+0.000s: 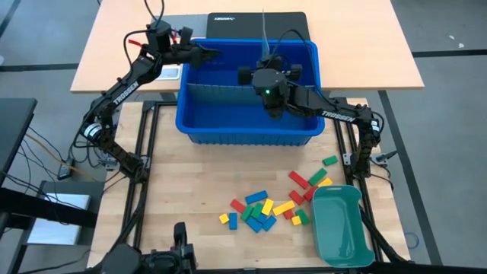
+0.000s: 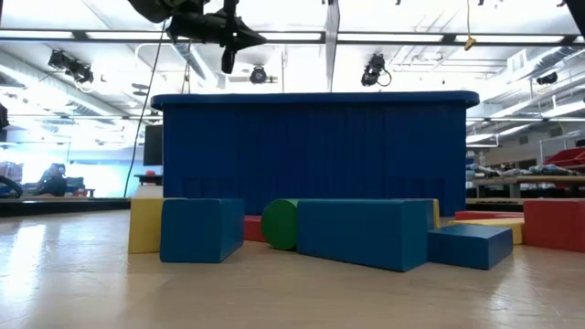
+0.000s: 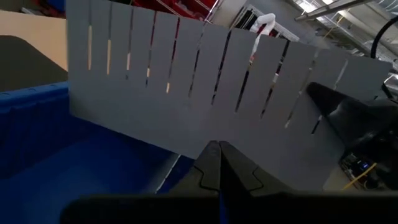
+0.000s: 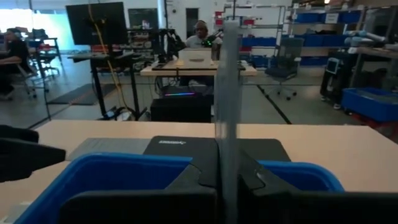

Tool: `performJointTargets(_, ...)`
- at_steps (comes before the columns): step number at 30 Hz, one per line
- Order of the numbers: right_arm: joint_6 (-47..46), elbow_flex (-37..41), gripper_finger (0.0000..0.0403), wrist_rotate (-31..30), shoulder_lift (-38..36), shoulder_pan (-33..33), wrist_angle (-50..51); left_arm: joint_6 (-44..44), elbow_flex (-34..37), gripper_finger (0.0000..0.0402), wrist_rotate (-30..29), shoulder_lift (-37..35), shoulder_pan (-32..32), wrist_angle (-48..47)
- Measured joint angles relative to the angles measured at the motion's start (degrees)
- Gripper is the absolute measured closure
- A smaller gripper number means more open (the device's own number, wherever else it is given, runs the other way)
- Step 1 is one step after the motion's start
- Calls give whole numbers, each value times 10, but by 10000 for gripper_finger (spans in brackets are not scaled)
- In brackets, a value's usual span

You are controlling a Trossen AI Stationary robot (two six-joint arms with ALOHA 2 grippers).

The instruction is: Sort Items/Unsort Items

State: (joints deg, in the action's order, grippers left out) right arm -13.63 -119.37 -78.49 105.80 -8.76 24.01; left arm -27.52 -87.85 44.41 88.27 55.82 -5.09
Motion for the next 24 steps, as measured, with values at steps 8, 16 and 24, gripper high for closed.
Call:
performJointTargets(8,20,0,403,2,0,1,-33,0,0,396,0,0,0,-3)
performJointTargets(16,84,0,403,51,0,-10,-75,3,0,396,-15,0,-16,-5)
performJointTargets(24,98,0,403,41,0,-13,-103,16,0,396,-9,0,-23,-5)
